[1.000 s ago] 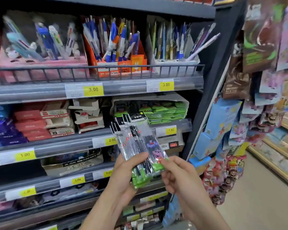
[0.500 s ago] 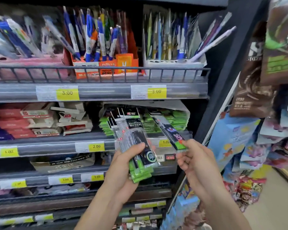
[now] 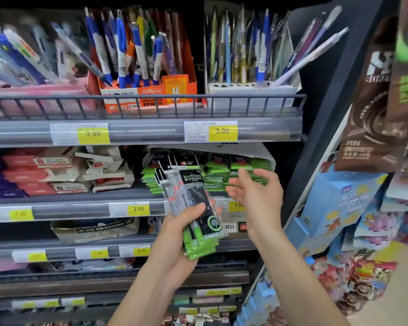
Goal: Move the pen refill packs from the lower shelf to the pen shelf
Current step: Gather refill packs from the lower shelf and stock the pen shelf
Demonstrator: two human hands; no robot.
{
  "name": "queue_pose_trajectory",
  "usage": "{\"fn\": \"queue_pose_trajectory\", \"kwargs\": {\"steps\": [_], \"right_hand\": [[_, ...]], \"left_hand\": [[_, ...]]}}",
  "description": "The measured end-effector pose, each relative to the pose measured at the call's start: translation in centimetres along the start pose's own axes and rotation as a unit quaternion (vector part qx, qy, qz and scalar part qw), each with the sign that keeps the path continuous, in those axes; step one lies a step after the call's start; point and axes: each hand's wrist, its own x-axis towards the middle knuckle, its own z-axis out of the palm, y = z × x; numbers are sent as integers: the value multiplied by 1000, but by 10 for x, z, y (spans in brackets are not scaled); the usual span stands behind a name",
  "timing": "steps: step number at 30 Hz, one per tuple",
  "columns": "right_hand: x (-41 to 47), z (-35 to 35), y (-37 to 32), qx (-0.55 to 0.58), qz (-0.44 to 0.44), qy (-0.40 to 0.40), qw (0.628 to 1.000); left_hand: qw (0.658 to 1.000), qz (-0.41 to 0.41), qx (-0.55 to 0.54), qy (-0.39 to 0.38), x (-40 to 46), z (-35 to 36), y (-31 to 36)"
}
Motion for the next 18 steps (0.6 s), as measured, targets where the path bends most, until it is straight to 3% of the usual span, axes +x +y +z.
{"fn": "queue_pose_trajectory", "kwargs": {"steps": [6, 13, 15, 18], "right_hand": [[11, -4, 12, -144, -157, 30, 977], [15, 0, 6, -186, -137, 40, 972], [-7, -6, 7, -206, -117, -1, 972], [-50, -16, 6, -179, -16, -153, 972]], "left_hand": [[1000, 0, 6, -1, 2, -5, 4], [1000, 5, -3, -5, 1, -7, 9], [1000, 4, -9, -1, 1, -8, 11], [1000, 8, -2, -4, -1, -10, 14]]}}
